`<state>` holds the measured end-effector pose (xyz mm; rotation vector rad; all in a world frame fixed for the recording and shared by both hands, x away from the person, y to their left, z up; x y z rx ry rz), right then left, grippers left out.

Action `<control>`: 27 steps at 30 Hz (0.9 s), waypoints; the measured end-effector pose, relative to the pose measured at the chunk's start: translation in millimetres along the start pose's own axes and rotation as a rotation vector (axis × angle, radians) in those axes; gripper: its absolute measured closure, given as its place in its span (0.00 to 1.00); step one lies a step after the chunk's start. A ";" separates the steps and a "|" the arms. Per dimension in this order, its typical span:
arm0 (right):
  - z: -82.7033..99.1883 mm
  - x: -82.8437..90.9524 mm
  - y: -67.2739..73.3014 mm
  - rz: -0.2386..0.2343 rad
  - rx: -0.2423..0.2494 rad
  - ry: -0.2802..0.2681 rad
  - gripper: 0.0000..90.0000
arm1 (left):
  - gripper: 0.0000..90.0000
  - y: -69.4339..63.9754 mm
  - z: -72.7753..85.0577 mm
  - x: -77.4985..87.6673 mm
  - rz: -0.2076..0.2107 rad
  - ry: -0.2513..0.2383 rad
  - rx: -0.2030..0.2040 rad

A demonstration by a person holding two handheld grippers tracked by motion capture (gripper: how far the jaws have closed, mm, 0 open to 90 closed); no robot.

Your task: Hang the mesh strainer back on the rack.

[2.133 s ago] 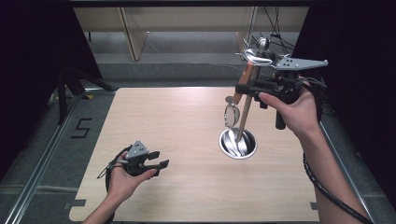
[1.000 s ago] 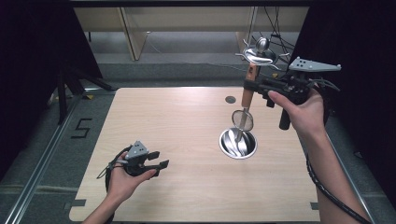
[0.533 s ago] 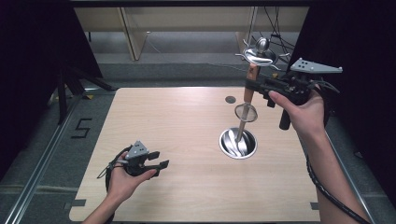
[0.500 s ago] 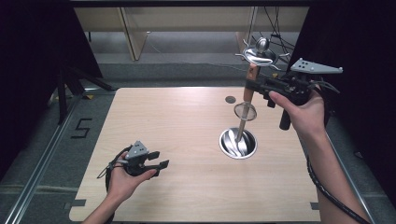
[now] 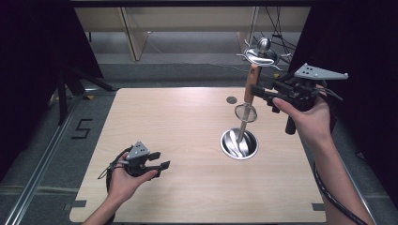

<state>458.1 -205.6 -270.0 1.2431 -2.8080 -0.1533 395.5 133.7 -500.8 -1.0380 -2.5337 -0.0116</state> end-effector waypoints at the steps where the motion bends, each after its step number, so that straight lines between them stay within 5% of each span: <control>1: 1.3 3.9 -1.8 0.008 0.017 -0.004 0.60 | 0.49 -0.2 -0.1 0.1 0.000 0.000 0.001; 4: 4.9 9.8 0.2 0.017 -0.018 0.021 0.58 | 0.48 -0.1 -0.2 0.1 -0.001 -0.001 0.002; 13: 24.0 31.9 -12.6 0.059 0.021 0.037 0.54 | 0.47 0.1 0.4 -1.0 -0.002 -0.006 0.009; 27: 70.7 61.9 -33.9 0.160 0.024 0.158 0.47 | 0.45 1.9 -1.8 0.1 -0.018 -0.017 0.020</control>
Point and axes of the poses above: each handheld gripper's, and its own axes: x roughly backward along the jaws, z roughly out of its underside, y roughly to its left, the point moved 7 cm from there along -x, roughly forward along the jaws, and after that the axes turned 11 degrees about -y, right-handed, at the moved point
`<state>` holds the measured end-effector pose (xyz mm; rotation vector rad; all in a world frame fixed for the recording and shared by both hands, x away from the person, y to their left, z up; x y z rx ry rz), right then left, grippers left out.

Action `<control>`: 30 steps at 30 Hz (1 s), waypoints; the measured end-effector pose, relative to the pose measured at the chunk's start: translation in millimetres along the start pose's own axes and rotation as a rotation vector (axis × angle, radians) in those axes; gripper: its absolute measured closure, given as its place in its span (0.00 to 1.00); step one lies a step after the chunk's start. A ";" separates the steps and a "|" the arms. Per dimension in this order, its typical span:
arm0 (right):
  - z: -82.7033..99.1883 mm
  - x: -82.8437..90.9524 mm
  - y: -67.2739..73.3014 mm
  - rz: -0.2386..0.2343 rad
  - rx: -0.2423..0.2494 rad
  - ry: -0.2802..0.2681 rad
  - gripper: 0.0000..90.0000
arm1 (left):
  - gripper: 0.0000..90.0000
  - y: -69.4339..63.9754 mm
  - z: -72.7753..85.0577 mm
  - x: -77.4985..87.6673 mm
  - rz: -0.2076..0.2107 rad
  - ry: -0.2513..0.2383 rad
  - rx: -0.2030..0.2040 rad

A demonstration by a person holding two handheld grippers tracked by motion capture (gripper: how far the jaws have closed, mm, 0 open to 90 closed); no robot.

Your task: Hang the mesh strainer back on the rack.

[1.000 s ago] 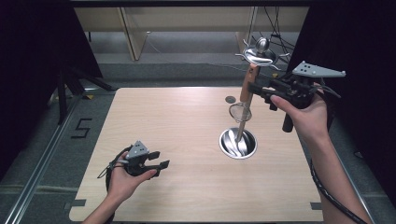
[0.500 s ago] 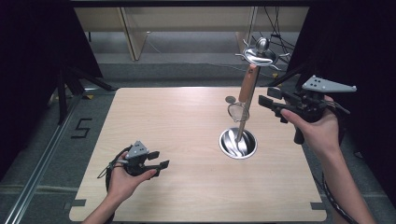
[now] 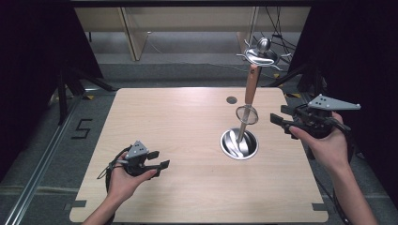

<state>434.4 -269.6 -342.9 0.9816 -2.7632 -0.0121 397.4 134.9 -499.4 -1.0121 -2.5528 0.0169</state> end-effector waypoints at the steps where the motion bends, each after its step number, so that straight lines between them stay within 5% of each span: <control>1: 4.5 0.6 -1.7 0.006 -0.007 0.008 0.47 | 0.45 0.5 0.3 0.5 -0.002 0.008 -0.001; 8: 37.3 6.1 -19.9 0.070 0.018 0.080 0.47 | 0.42 4.2 0.2 1.1 -0.016 0.004 0.011; 11: 59.1 9.6 -25.0 0.098 -0.035 0.142 0.47 | 0.41 3.9 1.1 0.4 -0.017 0.007 0.018; 13: 63.3 7.7 -29.0 0.099 -0.014 0.126 0.47 | 0.40 4.0 1.2 0.0 -0.016 0.007 0.018; 20: 93.7 11.6 -36.5 0.118 -0.056 0.199 0.47 | 0.39 4.7 1.2 -0.4 -0.017 0.000 0.031; 25: 114.1 10.6 -39.5 0.137 -0.085 0.191 0.47 | 0.38 6.8 -0.5 1.5 -0.017 -0.004 0.031; 28: 129.4 11.5 -47.5 0.183 -0.068 0.167 0.46 | 0.38 7.1 1.4 1.2 -0.010 -0.007 0.046; 30: 144.1 14.9 -51.1 0.232 -0.103 0.178 0.46 | 0.38 7.5 5.0 -0.9 0.001 0.009 0.051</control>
Point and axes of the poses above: each handheld gripper's, and its own axes: x roughly backward along the jaws, z roughly out of its underside, y roughly to its left, the point moved 7 cm from there along -x, roughly forward along the jaws, and after that the axes turned 11 degrees about -y, right-handed, at the moved point
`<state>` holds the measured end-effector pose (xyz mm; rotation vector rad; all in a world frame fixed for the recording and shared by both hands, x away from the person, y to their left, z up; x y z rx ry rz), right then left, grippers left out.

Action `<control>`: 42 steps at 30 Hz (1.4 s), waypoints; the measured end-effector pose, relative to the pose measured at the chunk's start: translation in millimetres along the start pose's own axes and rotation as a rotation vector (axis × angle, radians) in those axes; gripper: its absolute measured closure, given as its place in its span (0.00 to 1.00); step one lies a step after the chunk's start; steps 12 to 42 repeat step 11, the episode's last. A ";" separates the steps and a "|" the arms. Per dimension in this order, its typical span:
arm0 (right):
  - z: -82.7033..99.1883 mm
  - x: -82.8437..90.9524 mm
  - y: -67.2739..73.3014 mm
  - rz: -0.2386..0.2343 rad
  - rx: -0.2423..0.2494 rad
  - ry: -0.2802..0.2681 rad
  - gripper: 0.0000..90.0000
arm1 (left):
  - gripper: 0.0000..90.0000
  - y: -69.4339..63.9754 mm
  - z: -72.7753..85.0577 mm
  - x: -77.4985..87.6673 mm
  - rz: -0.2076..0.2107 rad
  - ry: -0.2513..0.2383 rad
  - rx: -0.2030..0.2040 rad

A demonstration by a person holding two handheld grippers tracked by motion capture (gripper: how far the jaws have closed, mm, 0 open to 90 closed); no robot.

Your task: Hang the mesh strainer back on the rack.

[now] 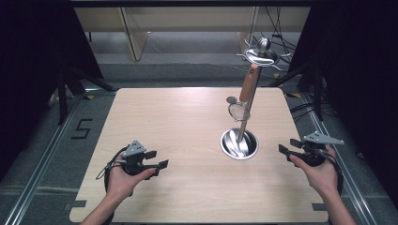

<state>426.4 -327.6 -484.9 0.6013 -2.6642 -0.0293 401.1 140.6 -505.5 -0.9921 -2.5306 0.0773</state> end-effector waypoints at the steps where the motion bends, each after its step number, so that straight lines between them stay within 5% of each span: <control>1: 0.0 0.0 0.0 0.000 0.000 0.000 0.46 | 0.38 0.0 0.0 0.0 0.000 0.000 0.000; 4: 7.6 -1.1 -8.3 0.033 -0.006 0.005 0.46 | 0.37 -1.2 2.5 -2.6 0.004 0.012 0.000; 42: 9.6 0.1 -11.2 0.036 -0.019 0.006 0.46 | 0.37 -0.2 3.0 -4.2 -0.007 0.019 0.005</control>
Point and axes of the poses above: each handheld gripper's, and its own axes: x roughly backward along the jaws, z roughly out of its underside, y roughly to its left, the point moved 7 cm from there along -x, roughly forward along the jaws, and after that the axes turned 11 degrees about -y, right-handed, at the moved point
